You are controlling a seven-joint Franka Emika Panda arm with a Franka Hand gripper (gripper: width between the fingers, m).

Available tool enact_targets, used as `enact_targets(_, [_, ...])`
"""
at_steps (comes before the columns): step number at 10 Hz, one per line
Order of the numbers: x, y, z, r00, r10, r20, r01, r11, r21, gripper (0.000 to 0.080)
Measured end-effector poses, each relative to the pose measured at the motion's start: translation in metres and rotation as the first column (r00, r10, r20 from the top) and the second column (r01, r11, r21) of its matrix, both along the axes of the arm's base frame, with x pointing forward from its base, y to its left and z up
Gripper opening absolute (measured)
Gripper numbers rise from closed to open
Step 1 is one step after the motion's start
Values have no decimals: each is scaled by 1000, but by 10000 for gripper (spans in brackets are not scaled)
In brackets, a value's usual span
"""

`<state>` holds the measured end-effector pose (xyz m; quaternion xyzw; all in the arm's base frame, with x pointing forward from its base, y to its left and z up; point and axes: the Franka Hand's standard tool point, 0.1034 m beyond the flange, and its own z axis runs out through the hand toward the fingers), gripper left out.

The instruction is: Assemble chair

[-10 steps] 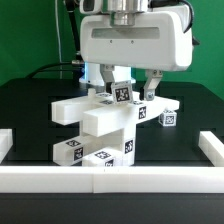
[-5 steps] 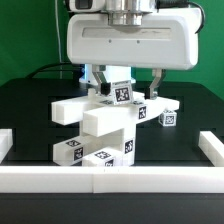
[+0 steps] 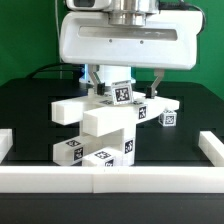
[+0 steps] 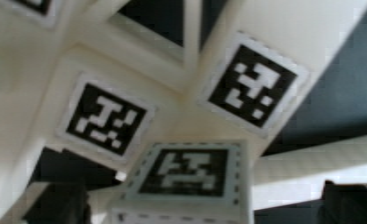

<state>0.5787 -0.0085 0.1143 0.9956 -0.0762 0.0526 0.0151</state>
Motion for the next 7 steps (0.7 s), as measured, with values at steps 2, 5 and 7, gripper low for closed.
enact_targets(2, [0, -3, 0, 995, 104, -10, -104, 994, -23, 649])
enact_targets(5, [0, -5, 0, 995, 98, -10, -98, 995, -23, 556])
enact_targets(7, [0, -5, 0, 995, 98, -10, -98, 995, -23, 268])
